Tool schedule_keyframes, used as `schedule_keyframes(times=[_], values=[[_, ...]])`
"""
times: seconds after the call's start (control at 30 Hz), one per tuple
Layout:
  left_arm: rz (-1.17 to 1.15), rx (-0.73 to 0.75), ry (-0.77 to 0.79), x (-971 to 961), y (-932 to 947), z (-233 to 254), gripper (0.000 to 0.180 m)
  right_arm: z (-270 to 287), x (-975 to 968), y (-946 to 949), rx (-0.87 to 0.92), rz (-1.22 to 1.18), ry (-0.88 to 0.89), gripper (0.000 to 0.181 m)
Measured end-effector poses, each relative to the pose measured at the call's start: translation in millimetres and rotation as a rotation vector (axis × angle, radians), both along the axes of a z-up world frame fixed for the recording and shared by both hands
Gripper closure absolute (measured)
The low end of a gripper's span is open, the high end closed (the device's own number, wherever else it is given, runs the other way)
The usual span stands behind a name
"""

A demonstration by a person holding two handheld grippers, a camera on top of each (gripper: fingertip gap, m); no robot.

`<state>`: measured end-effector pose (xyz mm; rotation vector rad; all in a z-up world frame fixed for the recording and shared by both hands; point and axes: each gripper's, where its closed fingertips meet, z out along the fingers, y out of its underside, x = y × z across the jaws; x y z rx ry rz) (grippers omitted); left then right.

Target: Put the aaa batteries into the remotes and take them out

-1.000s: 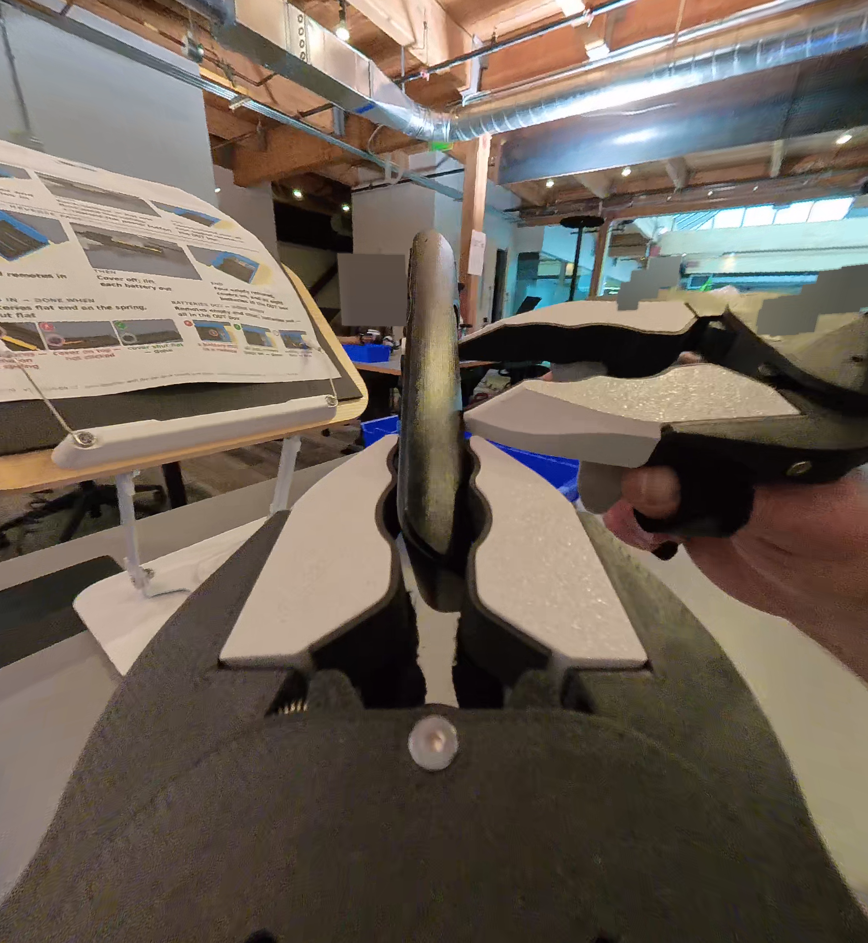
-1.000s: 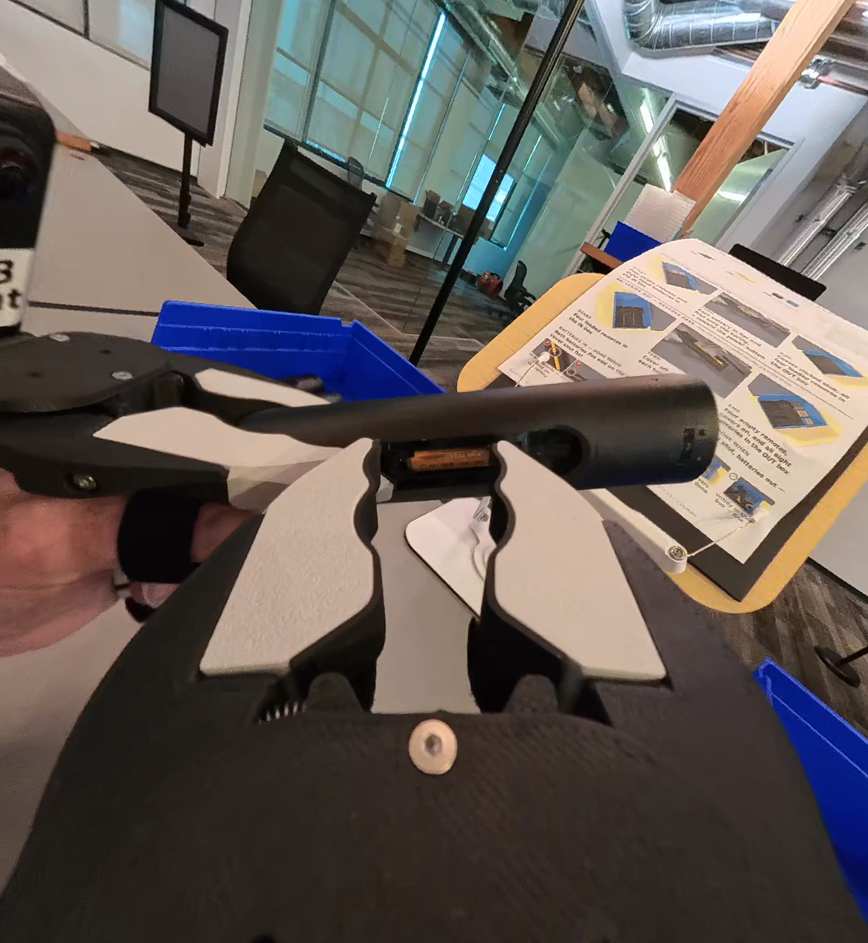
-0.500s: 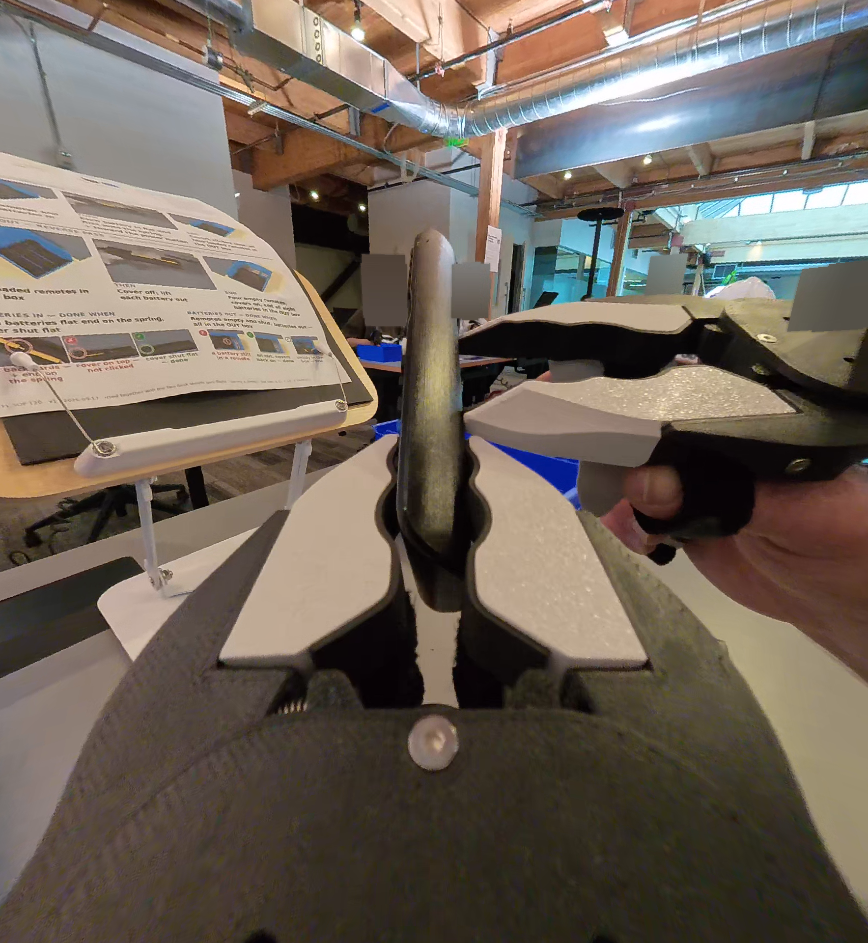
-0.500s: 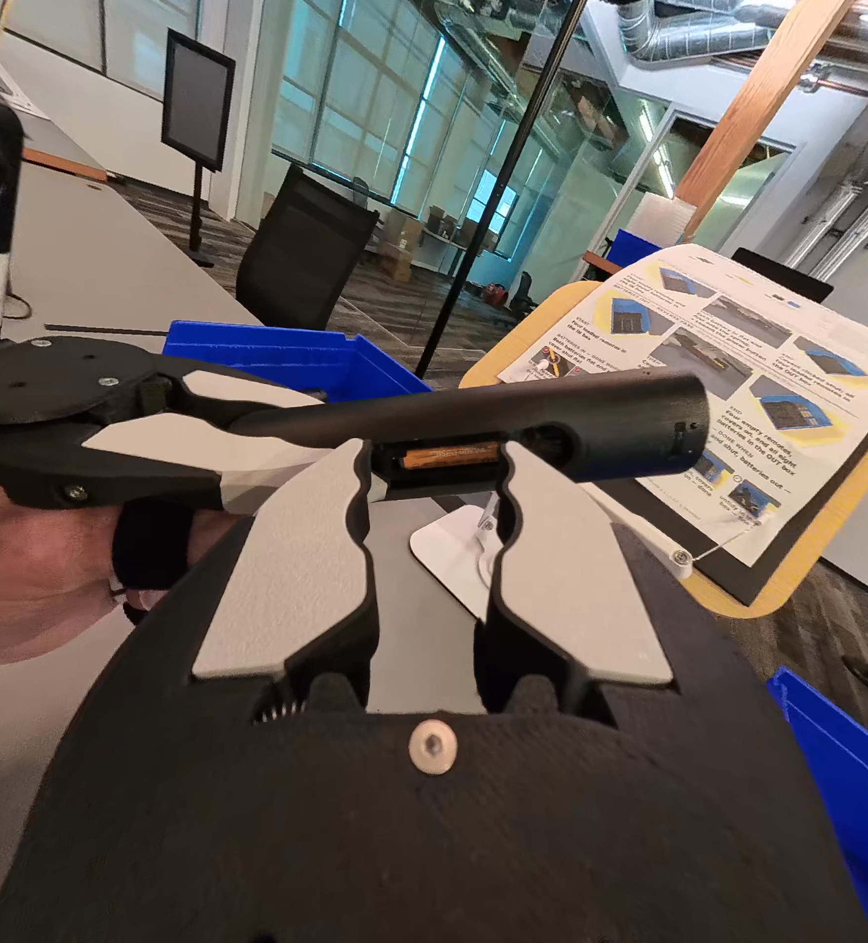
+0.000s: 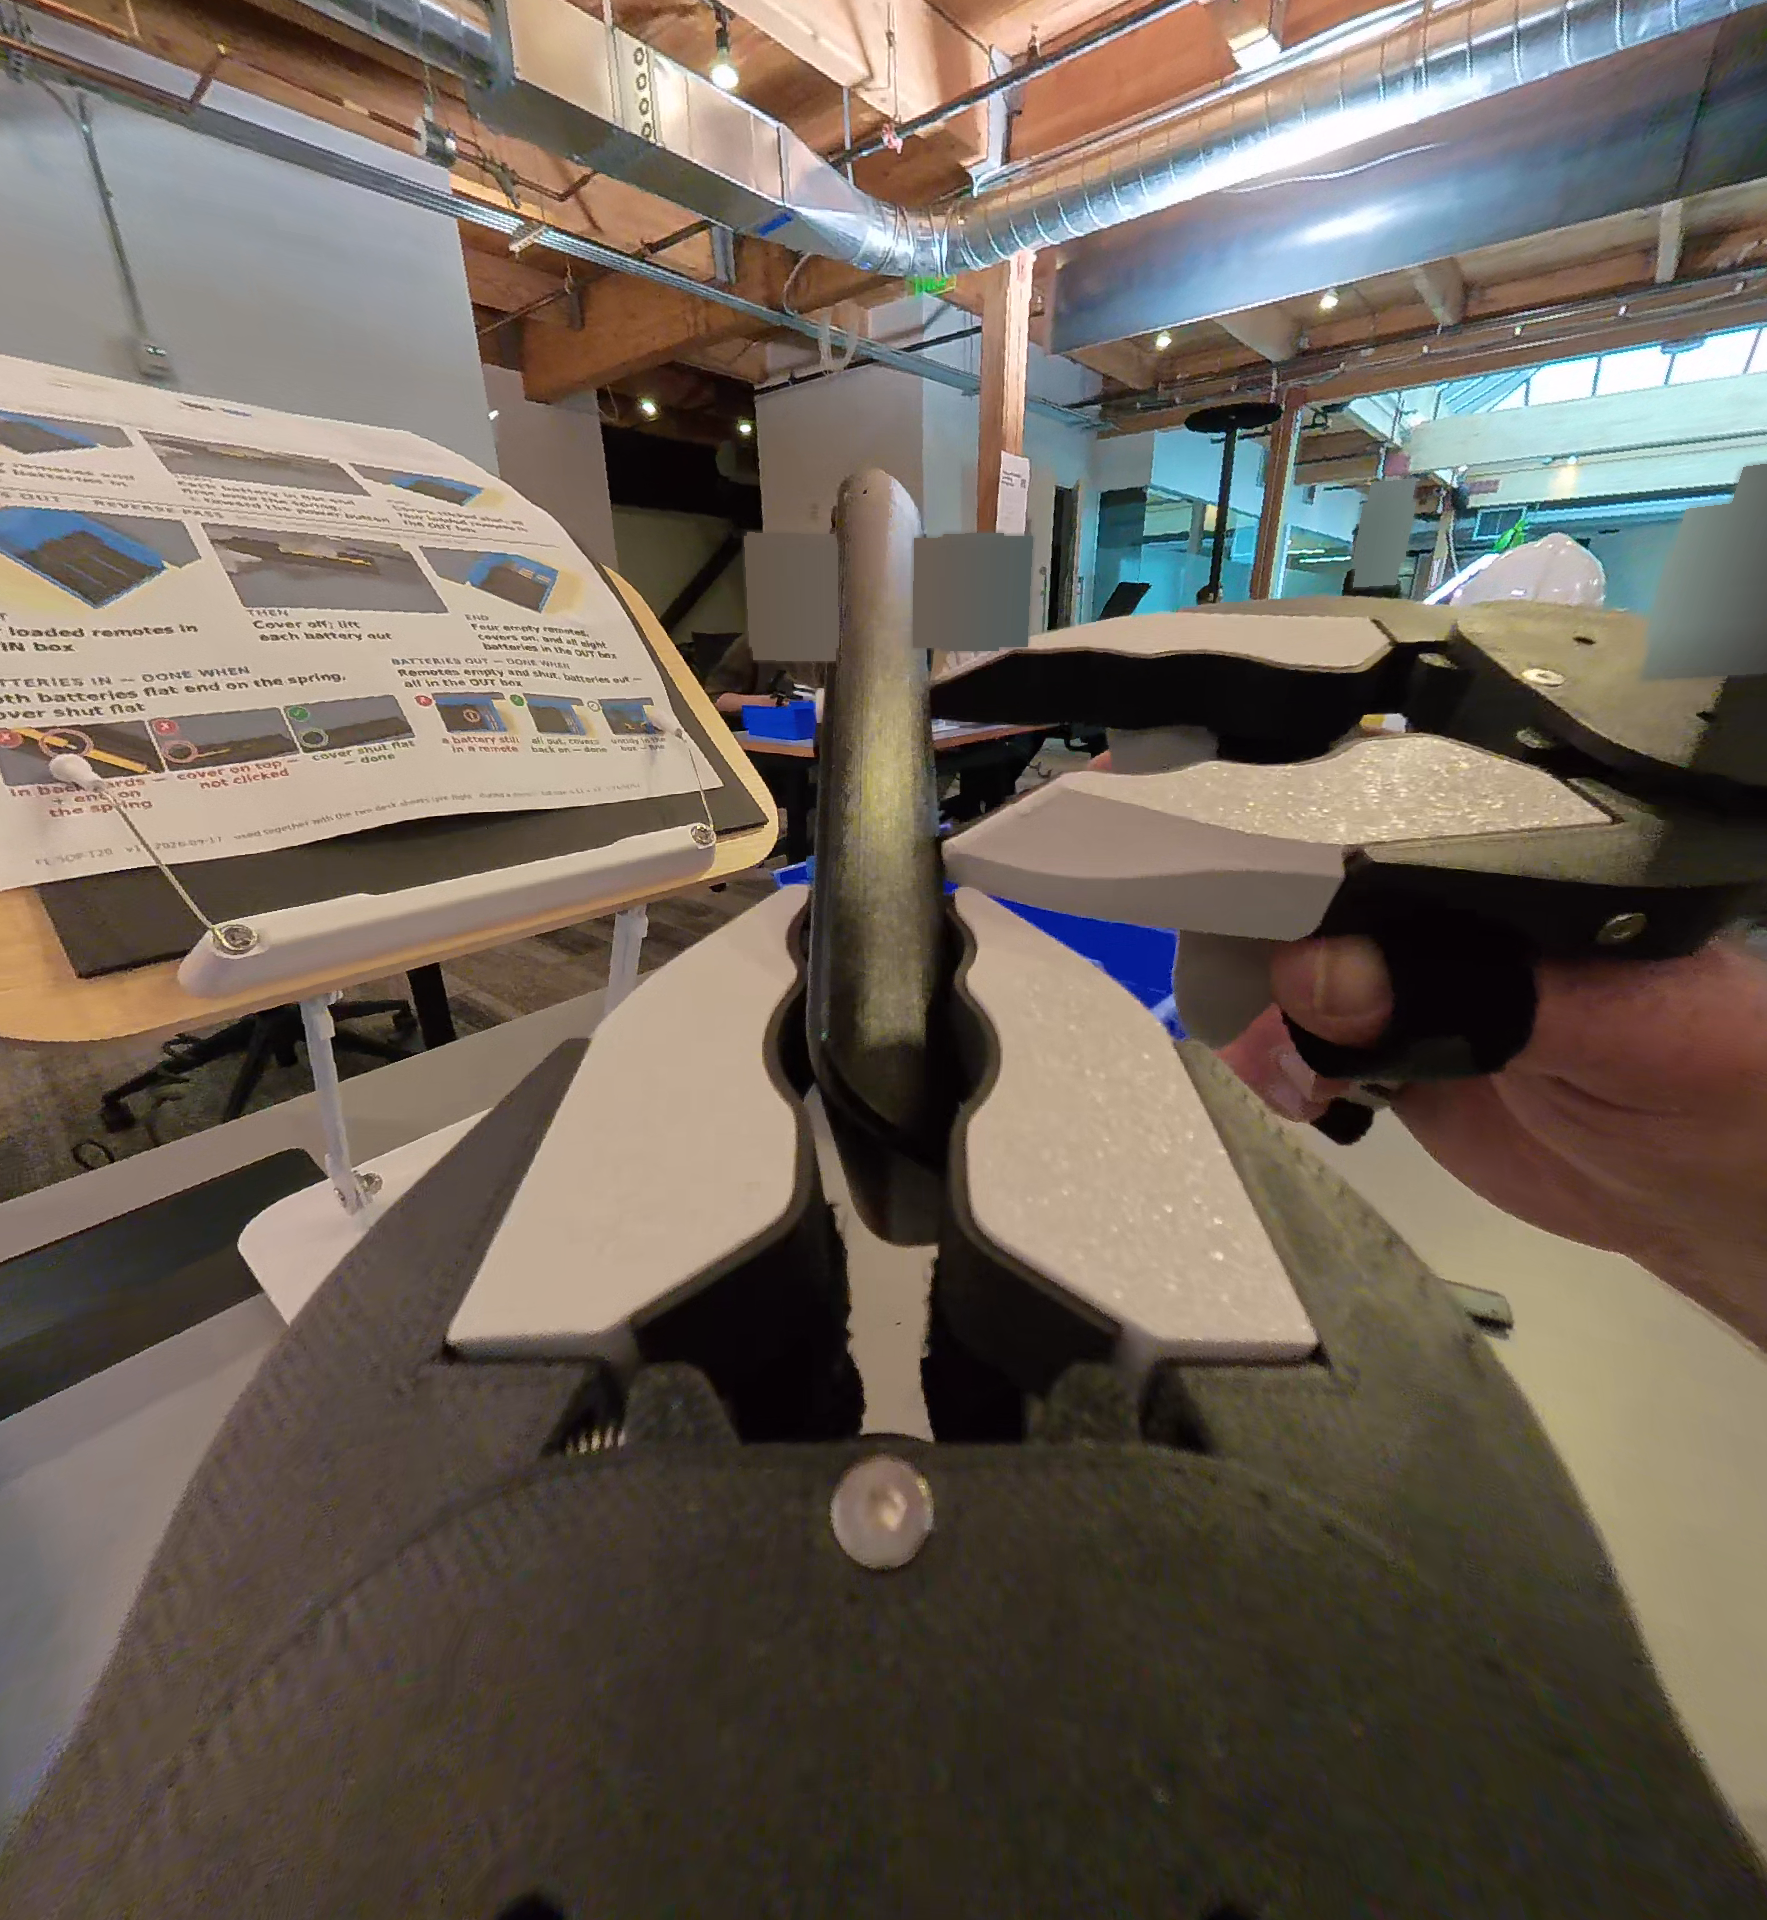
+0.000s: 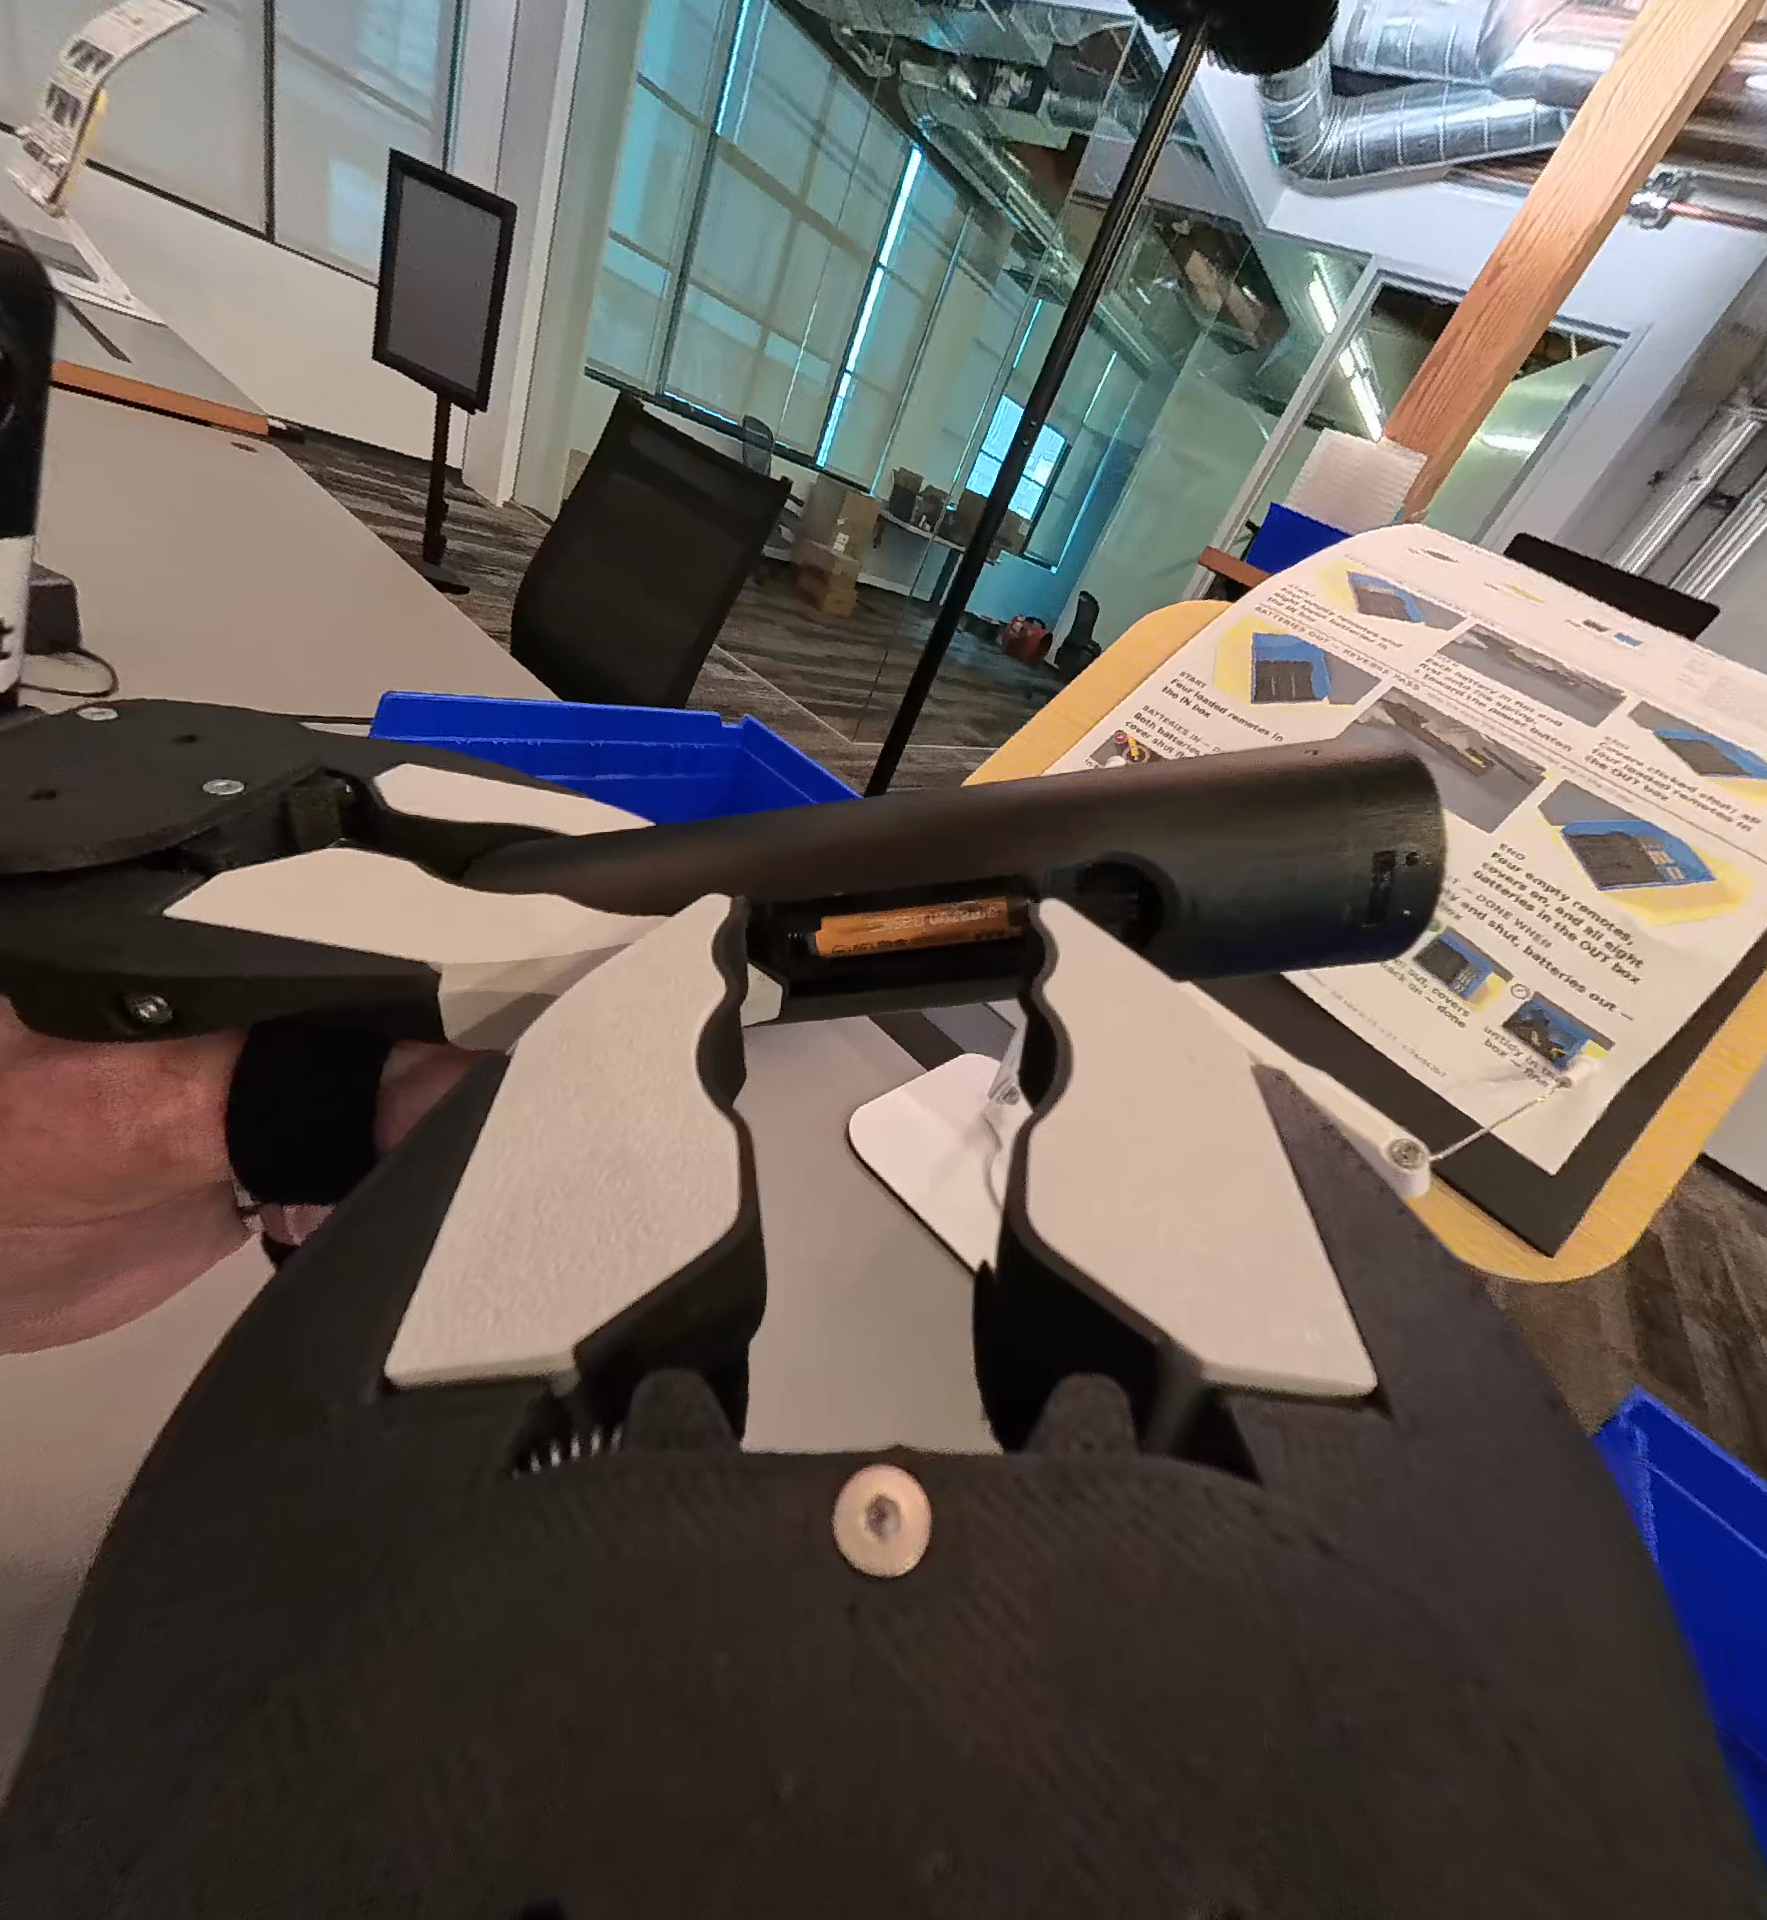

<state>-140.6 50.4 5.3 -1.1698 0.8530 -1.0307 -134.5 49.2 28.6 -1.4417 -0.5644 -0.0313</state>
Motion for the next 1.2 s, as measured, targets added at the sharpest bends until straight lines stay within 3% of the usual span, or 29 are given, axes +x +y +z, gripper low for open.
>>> schedule_keyframes(times=[0.17, 0.33, 0.37, 0.4, 0.47, 0.57, 0.73, 0.8, 1.2], values=[[0.025, 0.032, 0.024, -2, 2, 0, 0.160, -1, -2, 1, -0.003, 0.019, 0.001, 0.134], [-0.015, -0.024, -0.020, 0, 1, 3, 0.159, 4, 1, 1, 0.021, 0.001, -0.003, 0.131], [-0.059, -0.066, -0.053, 0, -1, 5, 0.159, 9, 4, -1, 0.037, -0.021, 0.023, 0.123], [-0.105, -0.114, -0.088, 0, -2, 6, 0.159, 13, 7, -1, 0.050, -0.031, 0.064, 0.114], [-0.203, -0.209, -0.167, -3, -1, 7, 0.159, 13, 10, -2, 0.015, -0.009, 0.143, 0.112], [-0.312, -0.301, -0.281, -10, 0, 14, 0.159, 12, 24, -3, -0.014, 0.013, 0.333, 0.123], [-0.447, -0.292, -0.308, -4, -20, 15, 0.159, 21, 19, -5, -0.101, 0.236, 0.688, 0.132], [-0.446, -0.294, -0.310, -2, -20, 13, 0.159, 25, 21, -8, -0.088, 0.285, 0.762, 0.153], [-0.421, -0.257, -0.302, 0, -24, 10, 0.159, 23, 18, -7, -0.125, 0.447, 1.024, 0.155]])
